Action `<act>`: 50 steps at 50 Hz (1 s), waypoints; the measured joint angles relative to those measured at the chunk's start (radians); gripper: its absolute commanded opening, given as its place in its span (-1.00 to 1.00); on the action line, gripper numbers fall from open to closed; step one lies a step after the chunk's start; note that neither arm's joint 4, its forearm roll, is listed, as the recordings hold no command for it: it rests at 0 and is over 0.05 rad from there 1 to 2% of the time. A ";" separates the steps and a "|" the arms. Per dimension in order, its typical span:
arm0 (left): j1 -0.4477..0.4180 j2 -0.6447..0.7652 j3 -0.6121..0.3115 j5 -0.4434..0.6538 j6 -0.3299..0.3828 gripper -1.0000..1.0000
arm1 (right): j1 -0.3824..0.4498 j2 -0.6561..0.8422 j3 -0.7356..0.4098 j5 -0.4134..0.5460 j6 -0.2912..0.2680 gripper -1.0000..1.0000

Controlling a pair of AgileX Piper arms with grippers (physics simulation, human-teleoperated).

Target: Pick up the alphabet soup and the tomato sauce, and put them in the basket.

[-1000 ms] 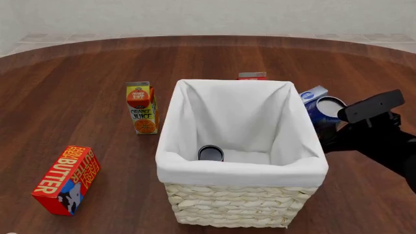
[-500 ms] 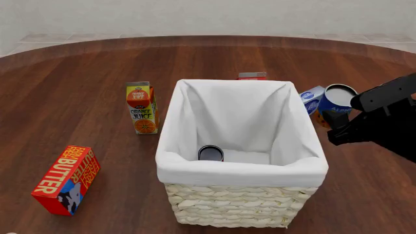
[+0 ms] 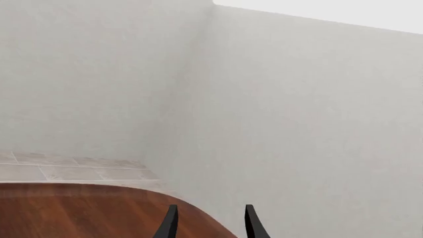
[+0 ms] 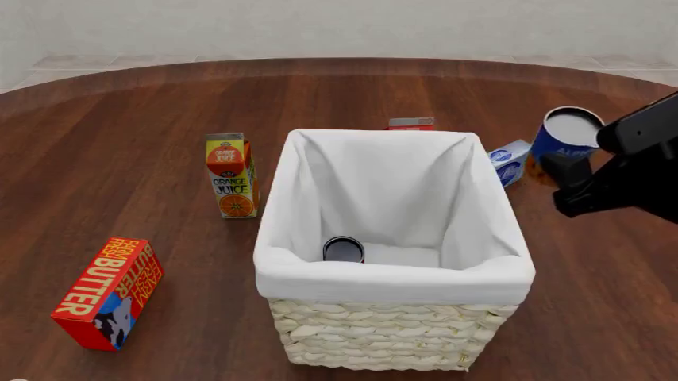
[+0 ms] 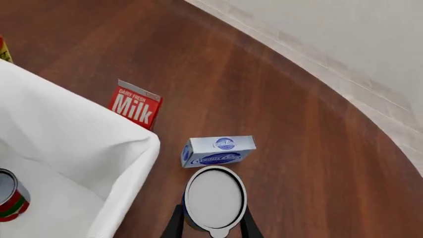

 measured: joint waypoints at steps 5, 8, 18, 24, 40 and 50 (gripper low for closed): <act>0.000 -0.001 0.003 -0.002 -0.002 1.00 | 0.003 -0.013 -0.016 0.021 -0.006 -1.00; 0.000 -0.002 0.004 -0.003 -0.002 1.00 | 0.008 -0.020 -0.024 0.032 -0.009 -1.00; 0.001 -0.004 0.010 -0.008 -0.006 1.00 | 0.025 -0.040 -0.049 0.065 -0.020 -1.00; 0.002 -0.005 0.014 -0.012 -0.008 1.00 | 0.035 -0.057 -0.065 0.089 -0.028 -1.00; 0.001 -0.006 0.024 -0.022 -0.015 1.00 | 0.076 -0.103 -0.118 0.162 -0.051 -1.00; 0.003 -0.010 0.027 -0.024 -0.017 1.00 | 0.138 -0.107 -0.158 0.202 -0.043 -1.00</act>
